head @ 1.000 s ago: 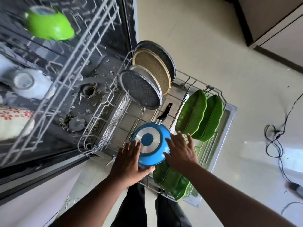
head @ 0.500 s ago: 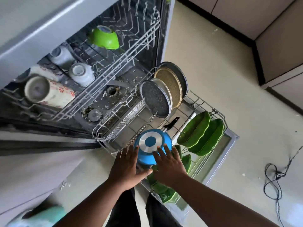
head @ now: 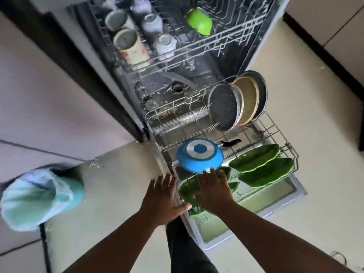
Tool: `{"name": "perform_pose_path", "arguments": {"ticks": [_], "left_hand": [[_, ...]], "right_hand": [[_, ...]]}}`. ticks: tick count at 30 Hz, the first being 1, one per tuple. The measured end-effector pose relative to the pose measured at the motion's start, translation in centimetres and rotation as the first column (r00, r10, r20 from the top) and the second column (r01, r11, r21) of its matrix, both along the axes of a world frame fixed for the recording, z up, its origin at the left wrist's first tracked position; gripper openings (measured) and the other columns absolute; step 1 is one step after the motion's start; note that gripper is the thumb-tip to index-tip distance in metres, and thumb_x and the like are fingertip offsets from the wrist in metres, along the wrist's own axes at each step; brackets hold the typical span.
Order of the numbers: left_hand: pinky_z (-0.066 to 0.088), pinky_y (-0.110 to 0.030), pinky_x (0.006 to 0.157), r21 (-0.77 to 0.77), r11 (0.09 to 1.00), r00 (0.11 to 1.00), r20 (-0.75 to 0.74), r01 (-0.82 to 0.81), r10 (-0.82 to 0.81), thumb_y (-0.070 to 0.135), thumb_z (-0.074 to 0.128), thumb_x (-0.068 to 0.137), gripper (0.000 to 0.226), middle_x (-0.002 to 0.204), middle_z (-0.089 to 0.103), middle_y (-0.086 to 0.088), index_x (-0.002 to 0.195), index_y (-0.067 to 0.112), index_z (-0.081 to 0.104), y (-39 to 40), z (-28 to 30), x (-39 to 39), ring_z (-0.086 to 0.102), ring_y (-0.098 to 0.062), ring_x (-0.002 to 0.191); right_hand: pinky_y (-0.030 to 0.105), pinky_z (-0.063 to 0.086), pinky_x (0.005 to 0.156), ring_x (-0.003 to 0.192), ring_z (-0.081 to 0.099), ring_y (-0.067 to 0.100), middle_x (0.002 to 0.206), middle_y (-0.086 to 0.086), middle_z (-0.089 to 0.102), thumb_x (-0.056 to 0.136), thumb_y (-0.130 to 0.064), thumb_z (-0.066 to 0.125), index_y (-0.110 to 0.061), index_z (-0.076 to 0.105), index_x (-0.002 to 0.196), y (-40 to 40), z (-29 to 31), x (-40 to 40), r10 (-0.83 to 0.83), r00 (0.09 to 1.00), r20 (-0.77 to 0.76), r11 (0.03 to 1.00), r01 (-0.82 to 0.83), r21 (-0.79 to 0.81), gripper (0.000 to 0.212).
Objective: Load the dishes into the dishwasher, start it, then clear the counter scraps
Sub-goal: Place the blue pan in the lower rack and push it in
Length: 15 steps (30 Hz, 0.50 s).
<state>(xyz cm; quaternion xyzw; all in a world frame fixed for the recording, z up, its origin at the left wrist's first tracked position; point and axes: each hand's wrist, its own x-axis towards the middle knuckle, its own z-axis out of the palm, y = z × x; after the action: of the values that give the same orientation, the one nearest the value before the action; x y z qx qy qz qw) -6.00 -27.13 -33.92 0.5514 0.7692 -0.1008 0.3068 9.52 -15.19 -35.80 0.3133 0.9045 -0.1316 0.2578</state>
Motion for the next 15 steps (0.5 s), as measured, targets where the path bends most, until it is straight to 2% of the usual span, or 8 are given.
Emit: {"name": "perform_pose_path", "arguments": {"ticks": [2,3,6,7,9,11,13,15], "left_hand": [[0.0,-0.043,0.118,0.014,0.999,0.999,0.003,-0.052,0.052,0.086,0.024,0.076,0.104,0.162,0.0,-0.007,0.154,0.023,-0.004,-2.3,0.5,1.7,0.001,-0.029,0.148],[0.001,-0.044,0.118,0.038,0.996,0.997,0.007,-0.075,0.075,0.086,0.023,0.076,0.104,0.162,0.002,-0.007,0.154,0.022,-0.002,-3.6,0.8,2.8,0.003,-0.029,0.148],[0.002,-0.045,0.117,0.06,0.992,0.993,0.025,-0.114,0.113,0.091,-0.006,0.061,0.119,0.161,0.003,-0.01,0.154,0.018,0.005,-7.3,1.9,6.5,0.004,-0.031,0.148],[0.0,-0.045,0.117,0.036,0.991,0.991,0.033,-0.133,0.132,0.091,-0.014,0.054,0.125,0.161,-0.001,-0.01,0.154,0.018,0.003,-8.5,2.4,7.6,0.002,-0.031,0.148],[-0.001,-0.045,0.117,-0.019,0.981,0.98,0.047,-0.192,0.193,0.088,-0.02,0.051,0.127,0.16,-0.007,-0.009,0.154,0.018,0.001,-10.4,3.4,9.9,-0.001,-0.031,0.148],[0.018,-0.049,0.115,-0.007,0.975,0.973,0.068,-0.22,0.22,0.086,-0.013,0.068,0.118,0.157,0.016,-0.015,0.151,0.012,0.026,-11.5,3.9,11.9,0.024,-0.036,0.143],[0.039,-0.05,0.102,-0.042,0.97,0.965,0.103,-0.238,0.241,0.079,0.004,0.084,0.1,0.136,0.054,-0.017,0.132,0.008,0.057,-12.4,3.2,14.0,0.058,-0.036,0.119],[0.036,-0.05,0.099,-0.039,0.97,0.962,0.125,-0.241,0.244,0.079,0.016,0.085,0.091,0.125,0.063,-0.016,0.126,0.009,0.057,-13.0,2.1,16.1,0.064,-0.035,0.109]], "right_hand": [[0.061,0.032,0.105,0.13,0.046,0.038,0.134,0.016,0.057,0.079,-0.056,0.062,-0.009,0.057,0.13,-1.7,0.4,0.9,0.019,1.0,0.017,0.999,-0.02,0.044,0.069],[0.062,0.035,0.103,0.127,0.05,0.038,0.13,0.016,0.06,0.076,-0.056,0.065,-0.009,0.06,0.126,-2.4,0.7,1.7,0.001,1.0,0.01,0.998,-0.001,0.062,0.068],[0.057,0.008,0.115,0.146,0.017,0.033,0.156,0.012,0.027,0.092,-0.055,0.043,-0.014,0.029,0.148,-4.7,2.1,3.9,-0.074,0.996,0.048,0.997,0.072,0.038,0.071],[0.054,0.004,0.116,0.147,0.011,0.032,0.158,0.011,0.02,0.094,-0.056,0.038,-0.014,0.022,0.151,-5.6,2.4,4.8,-0.076,0.995,0.062,0.996,0.073,0.056,0.072],[0.055,0.01,0.115,0.145,0.018,0.033,0.156,0.012,0.028,0.092,-0.057,0.04,-0.014,0.028,0.149,-7.3,3.5,6.6,-0.079,0.993,0.083,0.996,0.075,0.043,0.073],[0.059,0.032,0.105,0.132,0.045,0.034,0.138,0.011,0.054,0.079,-0.059,0.054,-0.015,0.055,0.134,-8.6,3.7,8.5,-0.064,0.993,0.099,0.998,0.063,0.012,0.071],[0.057,0.045,0.093,0.113,0.062,0.032,0.117,0.008,0.069,0.067,-0.061,0.056,-0.017,0.071,0.111,-9.2,3.4,10.3,-0.045,0.999,0.016,0.997,0.043,0.067,0.064],[0.056,0.049,0.088,0.106,0.066,0.033,0.11,0.008,0.071,0.07,-0.06,0.045,-0.016,0.074,0.104,-9.4,3.6,11.8,-0.072,0.997,0.005,0.997,0.072,0.029,0.063]]}}
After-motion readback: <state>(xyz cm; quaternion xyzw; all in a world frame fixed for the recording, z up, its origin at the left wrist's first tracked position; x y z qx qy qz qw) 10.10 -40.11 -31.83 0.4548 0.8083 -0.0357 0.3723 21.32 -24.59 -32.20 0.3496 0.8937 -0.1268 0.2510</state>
